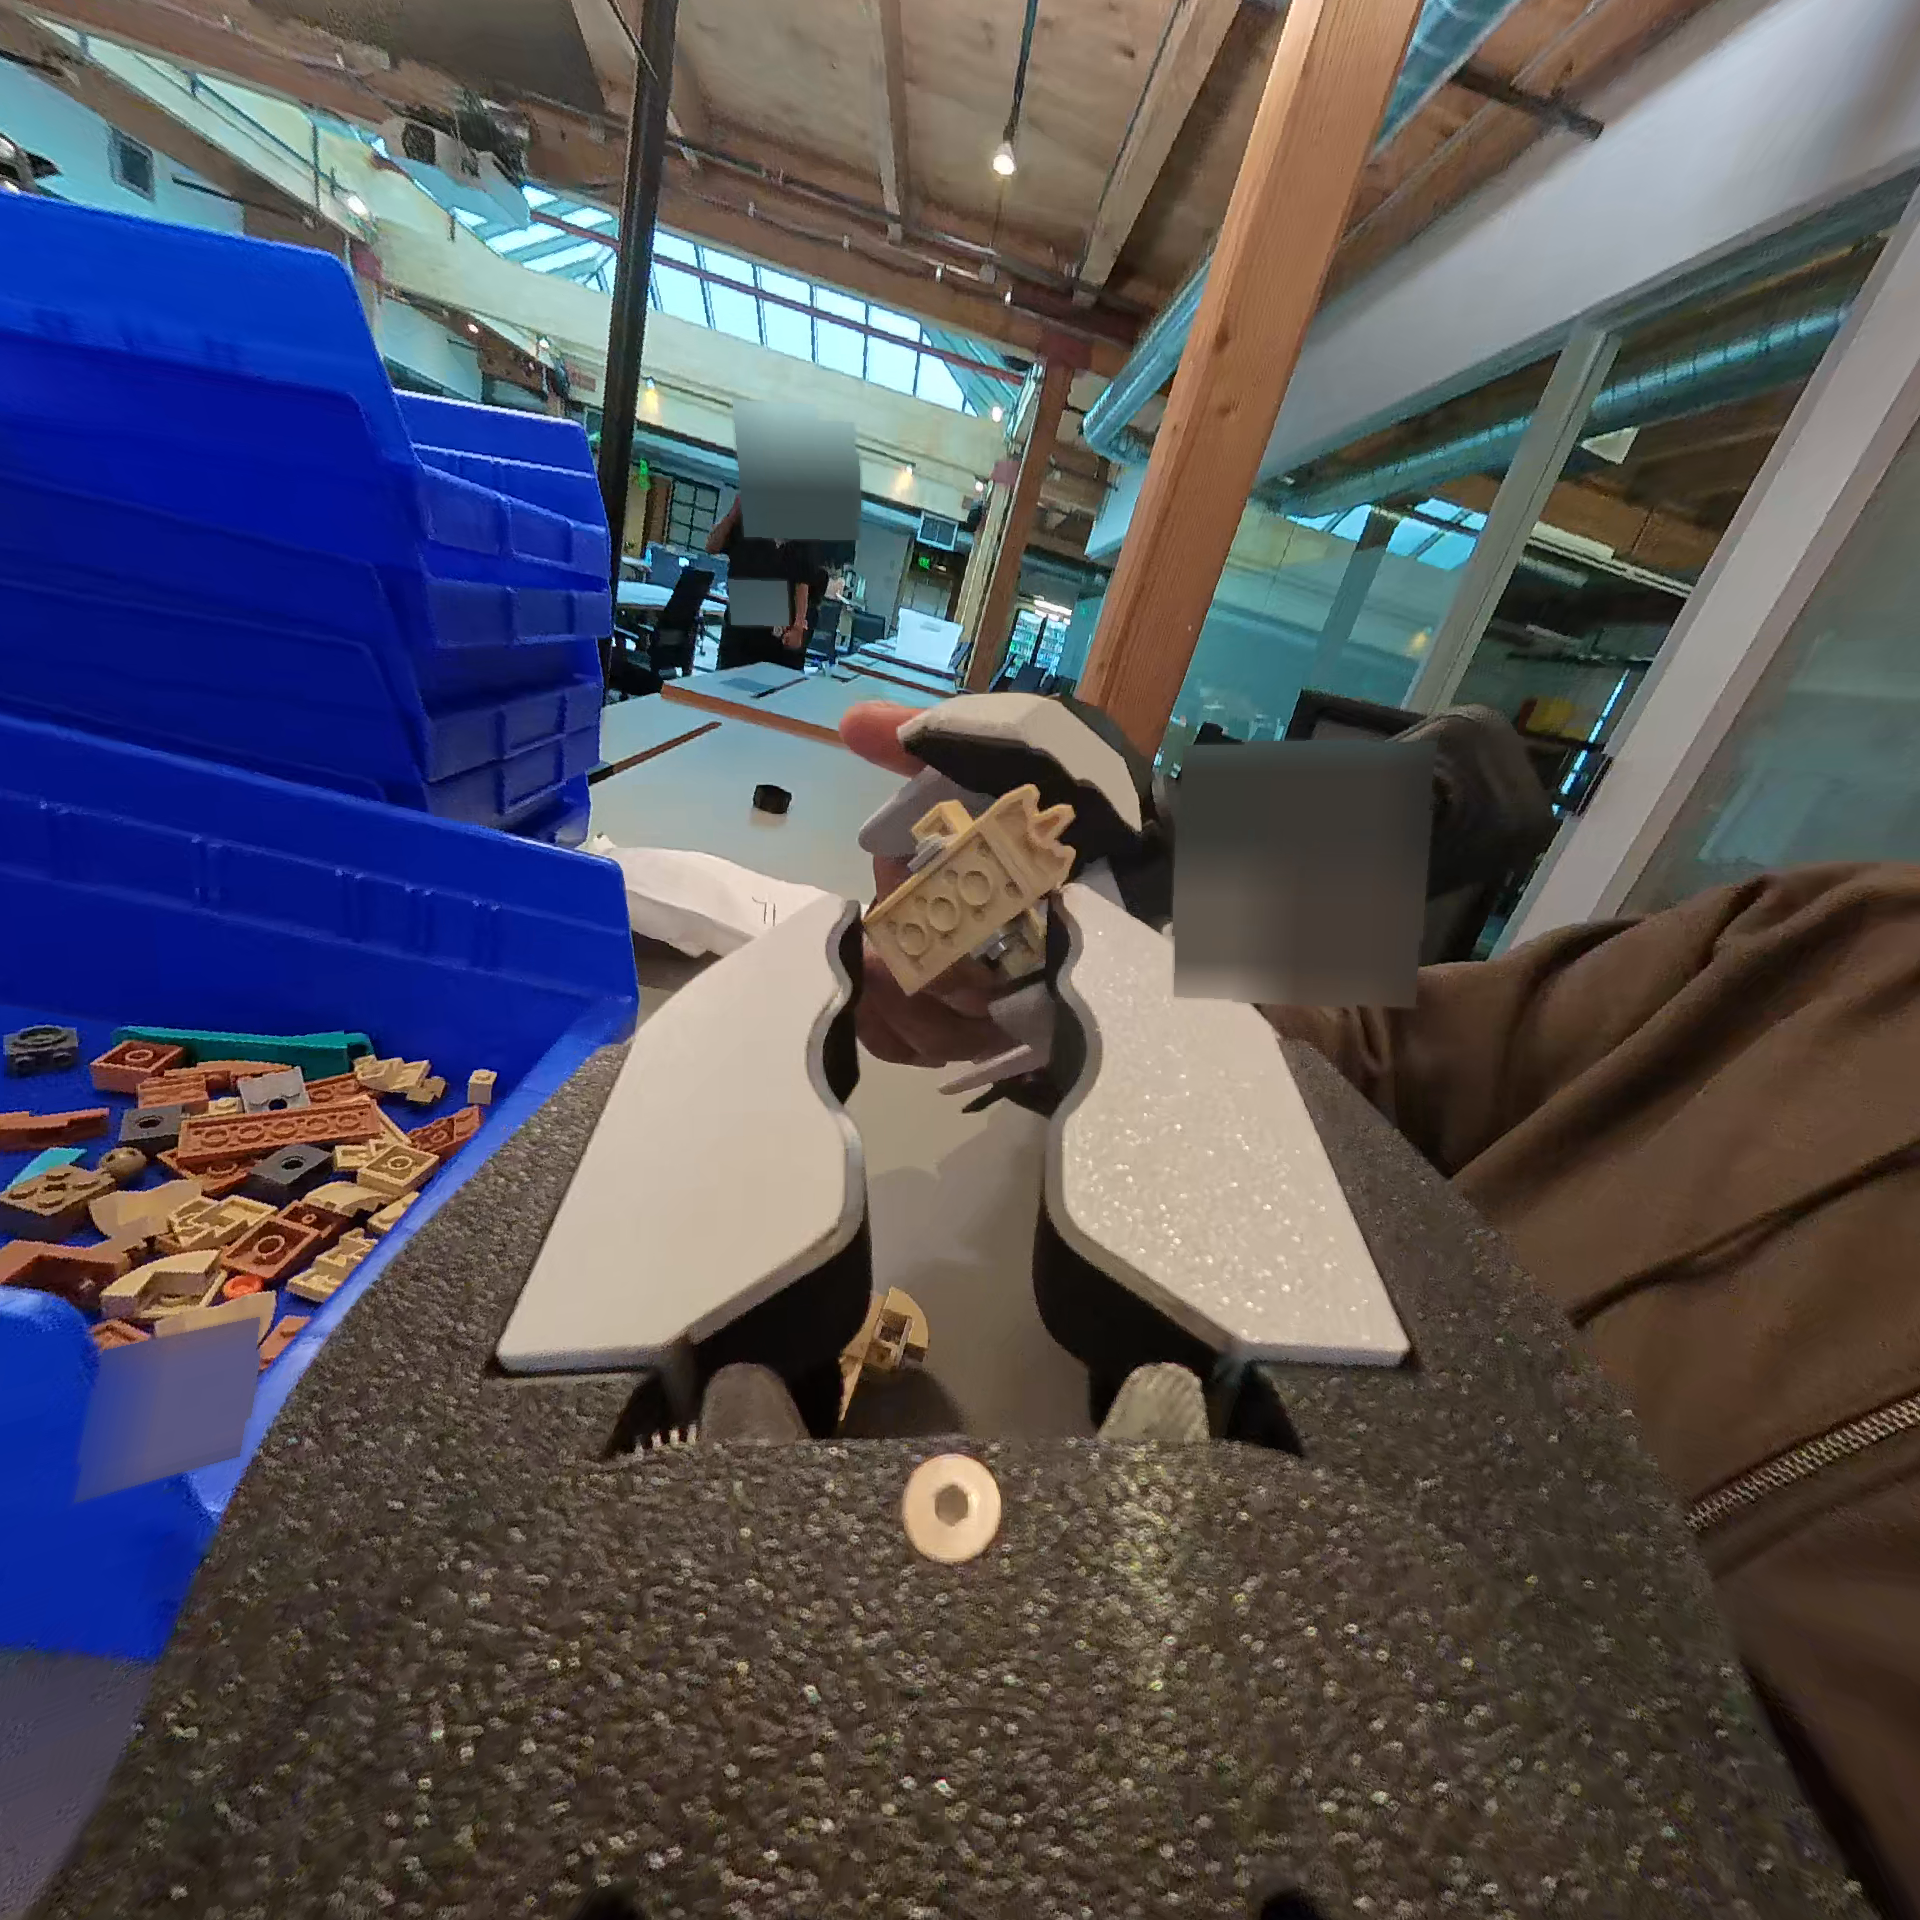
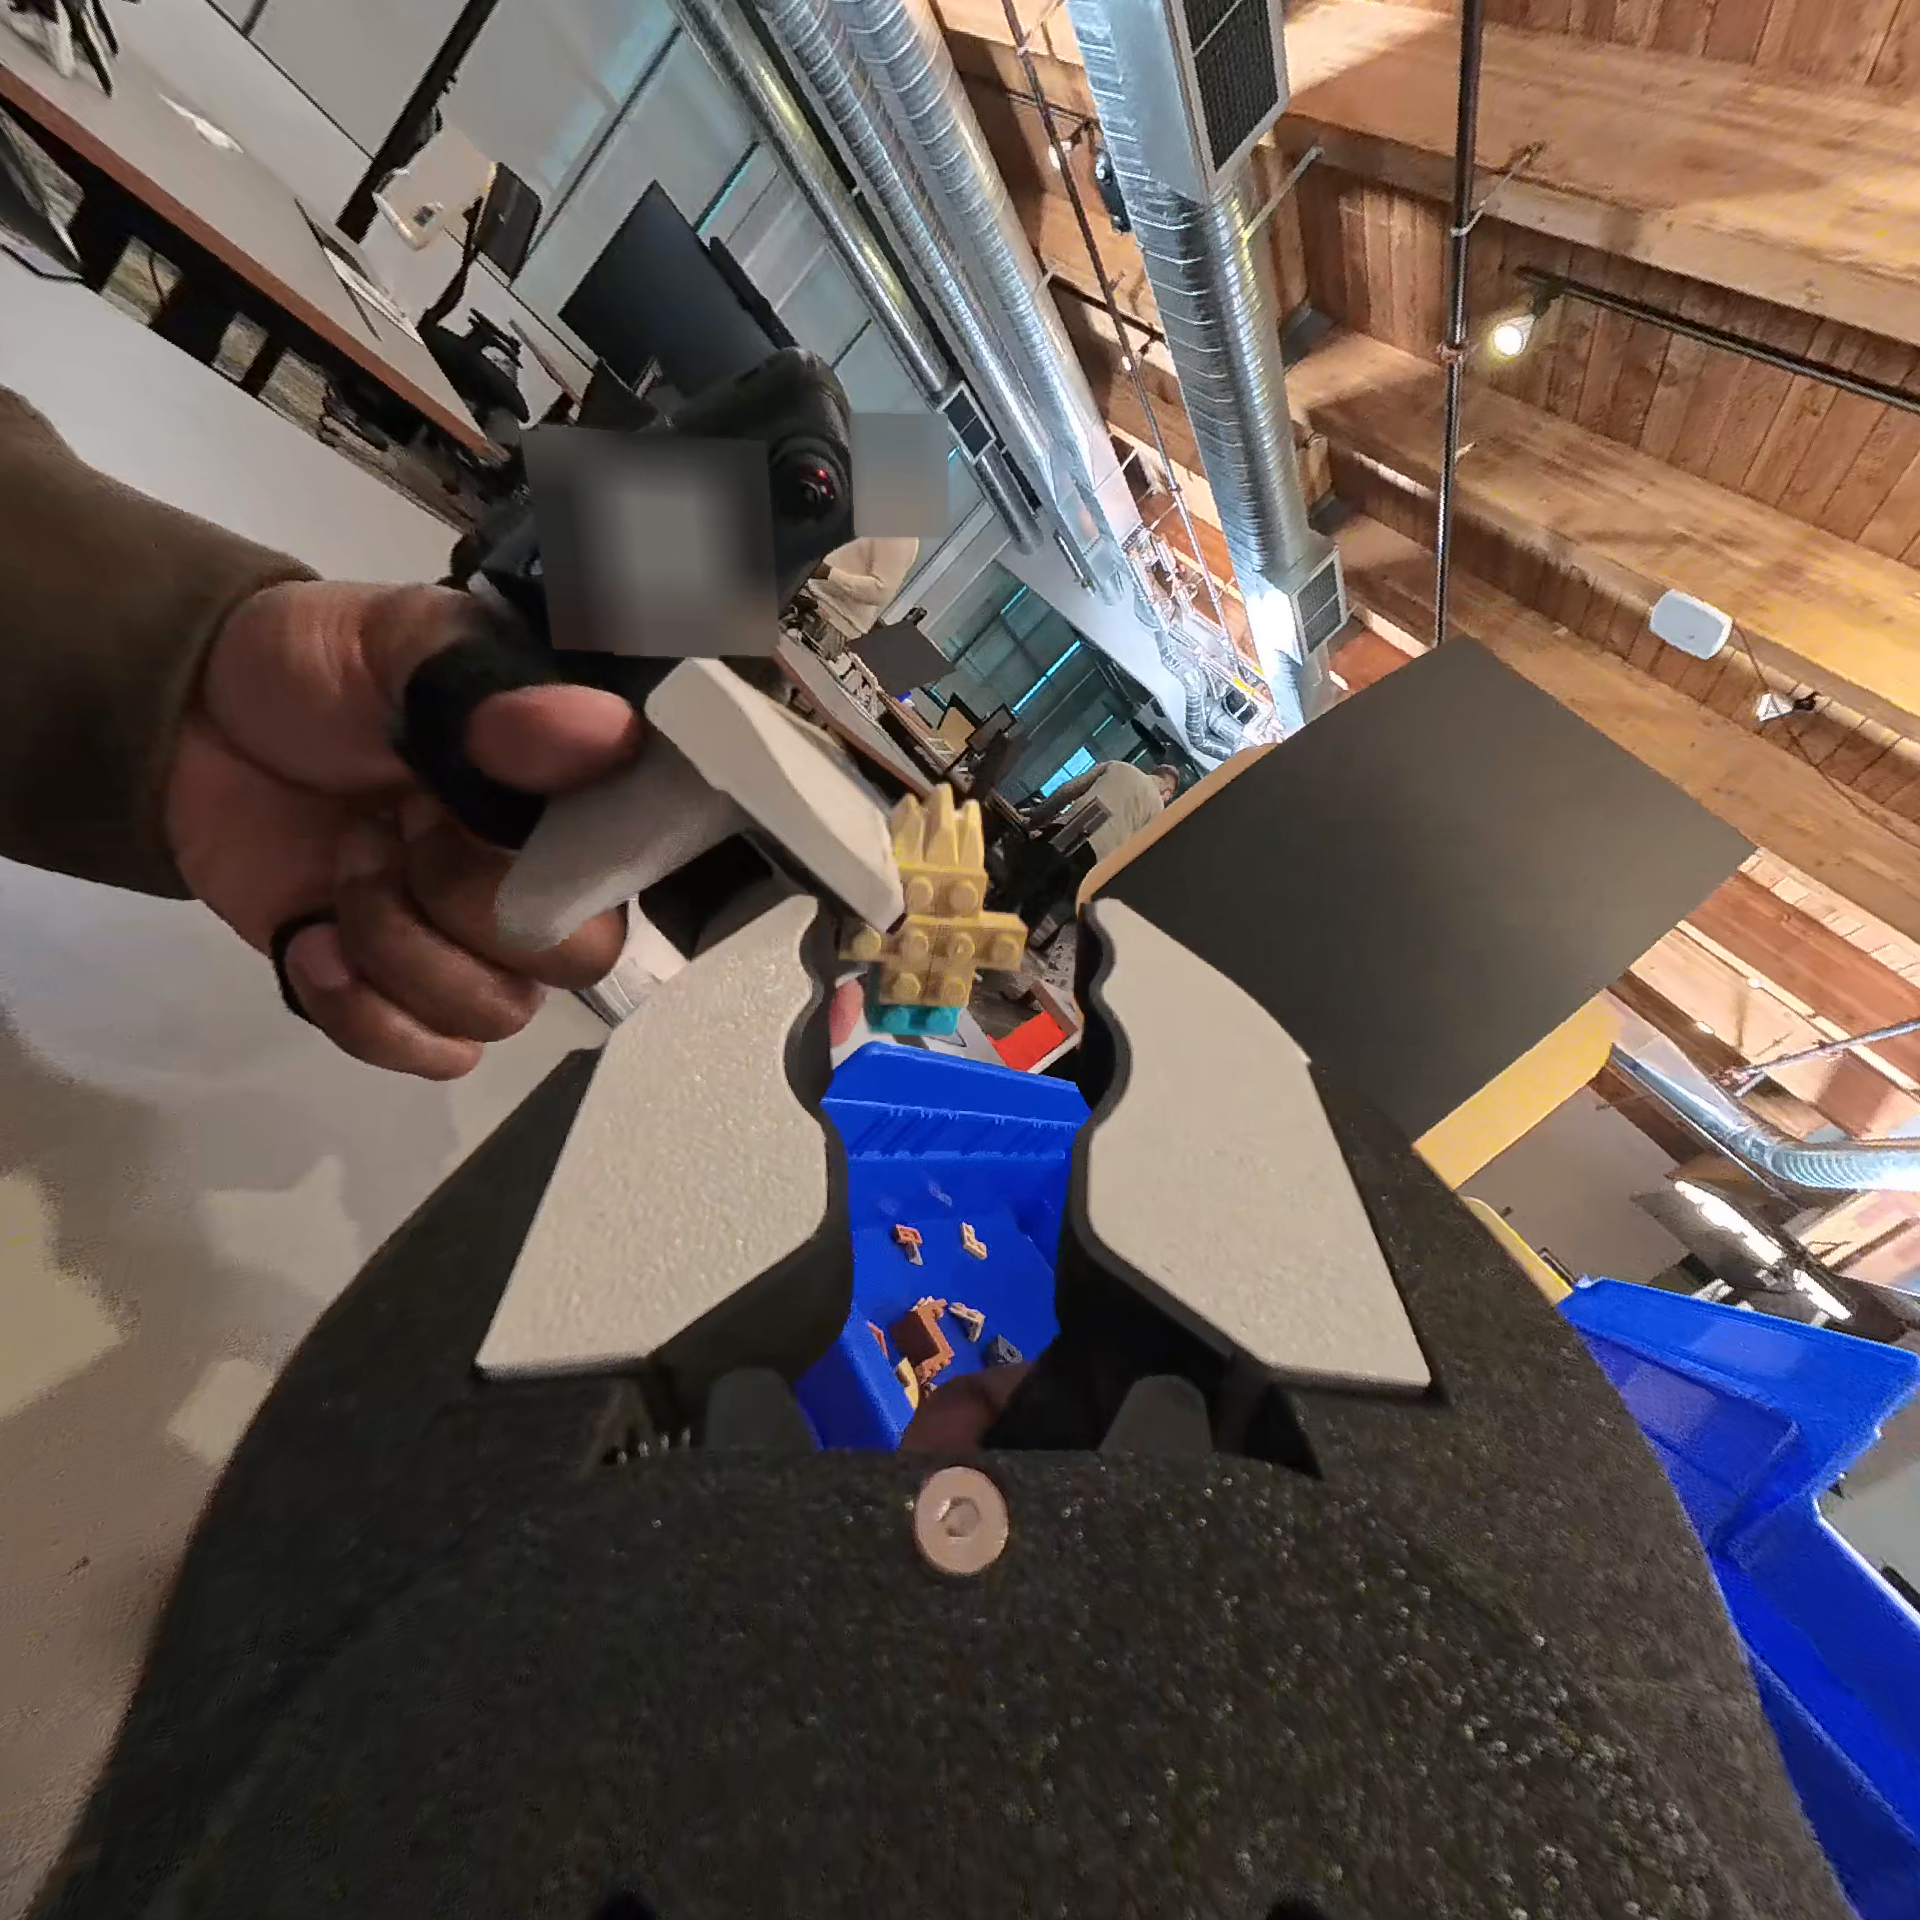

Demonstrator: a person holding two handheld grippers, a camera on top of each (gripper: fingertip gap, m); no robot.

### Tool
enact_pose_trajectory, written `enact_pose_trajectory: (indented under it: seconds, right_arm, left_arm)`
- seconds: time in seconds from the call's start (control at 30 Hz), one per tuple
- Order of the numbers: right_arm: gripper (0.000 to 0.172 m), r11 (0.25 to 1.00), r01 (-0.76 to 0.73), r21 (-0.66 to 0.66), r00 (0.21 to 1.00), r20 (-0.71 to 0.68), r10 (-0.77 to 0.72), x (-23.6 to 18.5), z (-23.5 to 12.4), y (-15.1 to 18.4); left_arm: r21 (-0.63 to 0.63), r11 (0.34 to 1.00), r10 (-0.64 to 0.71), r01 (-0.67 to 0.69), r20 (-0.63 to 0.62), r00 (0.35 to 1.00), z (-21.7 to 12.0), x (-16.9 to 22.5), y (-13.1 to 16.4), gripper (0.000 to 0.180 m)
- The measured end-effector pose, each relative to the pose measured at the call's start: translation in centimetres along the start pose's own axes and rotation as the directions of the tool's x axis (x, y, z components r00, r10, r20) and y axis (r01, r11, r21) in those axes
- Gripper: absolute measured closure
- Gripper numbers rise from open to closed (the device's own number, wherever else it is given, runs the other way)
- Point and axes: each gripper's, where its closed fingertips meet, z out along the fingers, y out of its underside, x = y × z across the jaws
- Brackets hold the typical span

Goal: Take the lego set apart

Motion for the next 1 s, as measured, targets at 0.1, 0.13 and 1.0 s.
enact_pose_trajectory:
  seconds: [0.1, 0.13, 1.0]
  right_arm:
    - [0.136, 1.0, 0.019, -0.017, 1.0, 0.021, -0.018, -0.5, 0.1, 0.3]
    - [0.137, 0.999, 0.028, -0.018, 0.999, 0.02, -0.028, -0.5, 0.1, 0.4]
    - [0.137, 0.877, 0.406, -0.256, 0.903, -0.038, -0.429, -0.4, 0.7, 3.5]
  left_arm:
    - [-0.012, 1.0, -0.008, 0.008, 0.003, 1.0, 0.2, -0.1, 0.3, 0.147]
    - [-0.013, 1.0, -0.012, 0.012, 0.003, 1.0, 0.2, -0.1, 0.4, 0.147]
    - [-0.23, 0.921, 0.371, -0.313, 0.281, 0.885, 0.0, -2.5, 1.1, 0.165]
